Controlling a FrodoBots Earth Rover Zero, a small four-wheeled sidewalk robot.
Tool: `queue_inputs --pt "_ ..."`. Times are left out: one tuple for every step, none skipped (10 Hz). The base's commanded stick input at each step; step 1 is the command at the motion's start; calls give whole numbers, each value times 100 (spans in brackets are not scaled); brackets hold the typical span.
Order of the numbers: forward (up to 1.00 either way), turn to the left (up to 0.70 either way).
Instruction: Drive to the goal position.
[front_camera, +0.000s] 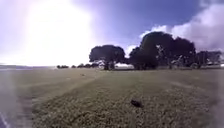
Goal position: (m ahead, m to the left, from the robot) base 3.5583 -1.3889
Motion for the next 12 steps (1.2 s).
queue_inputs --pt "70 0" --pt "70 1" --pt "70 1" --pt "70 1" --pt "70 1" --pt "70 0" --pt "70 0" --pt "70 0" --pt "70 0" --pt "70 0" --pt "70 -1" --pt "70 -1"
